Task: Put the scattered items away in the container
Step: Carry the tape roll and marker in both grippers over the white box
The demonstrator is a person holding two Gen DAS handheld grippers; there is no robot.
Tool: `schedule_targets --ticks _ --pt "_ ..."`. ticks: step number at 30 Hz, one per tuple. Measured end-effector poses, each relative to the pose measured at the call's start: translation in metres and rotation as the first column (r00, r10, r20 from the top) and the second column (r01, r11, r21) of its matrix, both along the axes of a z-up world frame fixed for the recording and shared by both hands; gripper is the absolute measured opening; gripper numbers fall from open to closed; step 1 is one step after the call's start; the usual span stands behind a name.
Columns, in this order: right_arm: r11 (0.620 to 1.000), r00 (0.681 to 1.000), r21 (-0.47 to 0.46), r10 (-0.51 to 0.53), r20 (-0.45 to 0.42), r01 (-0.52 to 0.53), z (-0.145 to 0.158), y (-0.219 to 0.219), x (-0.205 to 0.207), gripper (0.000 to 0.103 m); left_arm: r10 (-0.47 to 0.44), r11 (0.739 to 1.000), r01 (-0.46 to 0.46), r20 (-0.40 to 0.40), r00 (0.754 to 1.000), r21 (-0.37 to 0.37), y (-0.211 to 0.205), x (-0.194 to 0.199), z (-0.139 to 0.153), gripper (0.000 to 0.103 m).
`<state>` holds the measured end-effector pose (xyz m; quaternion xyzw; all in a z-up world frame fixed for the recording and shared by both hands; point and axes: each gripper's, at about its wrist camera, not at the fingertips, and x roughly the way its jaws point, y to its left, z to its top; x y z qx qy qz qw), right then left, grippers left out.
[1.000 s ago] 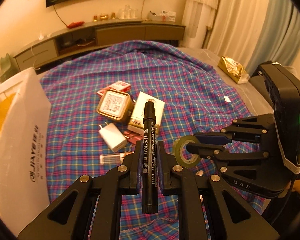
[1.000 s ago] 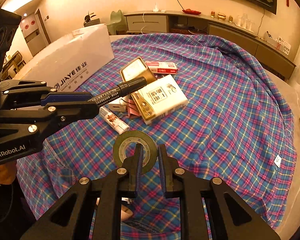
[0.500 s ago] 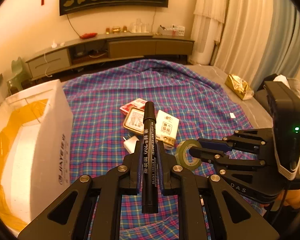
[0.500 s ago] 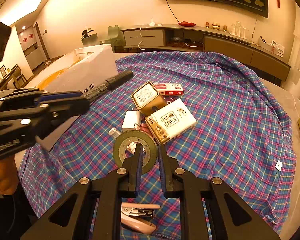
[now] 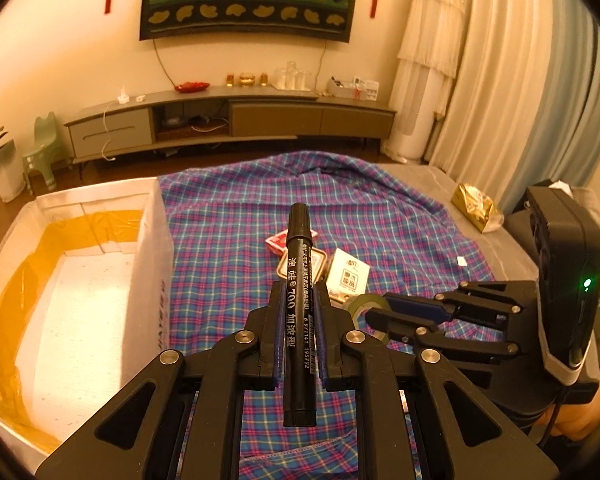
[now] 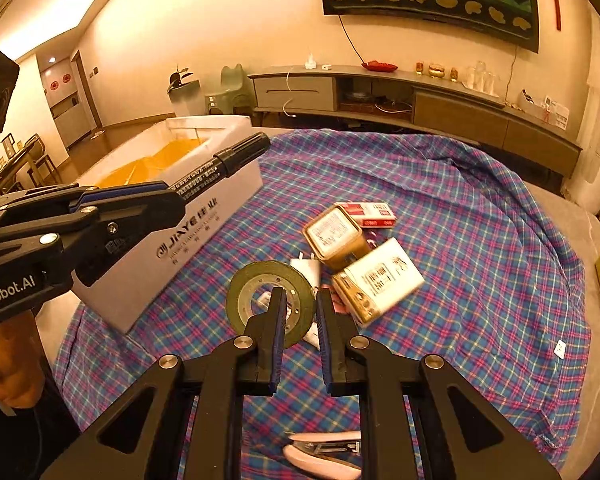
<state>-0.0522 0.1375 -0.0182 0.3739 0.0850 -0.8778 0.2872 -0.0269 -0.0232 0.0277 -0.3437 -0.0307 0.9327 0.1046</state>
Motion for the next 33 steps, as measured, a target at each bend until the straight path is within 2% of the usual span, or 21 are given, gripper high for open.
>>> schedule_targets --ticks 8,17,23,33 --pt "1.0 1.0 0.006 -0.001 -0.012 0.001 0.007 -0.019 0.008 0.016 0.034 0.999 -0.033 -0.025 0.999 0.038 -0.025 0.008 0.011 0.013" --pt "1.0 0.999 -0.019 0.007 -0.048 -0.008 0.028 -0.038 0.029 0.016 0.065 0.995 -0.061 -0.048 0.997 0.084 -0.046 0.012 0.022 0.013" --pt "0.997 1.0 -0.076 -0.006 -0.006 0.006 0.024 -0.05 0.033 0.016 0.081 0.991 -0.073 -0.06 0.995 0.115 -0.058 0.014 0.027 0.013" --pt "0.995 0.997 -0.076 0.057 -0.052 -0.061 0.054 -0.097 0.032 0.016 0.131 0.977 -0.122 -0.041 0.991 0.178 -0.103 0.014 0.021 0.013"
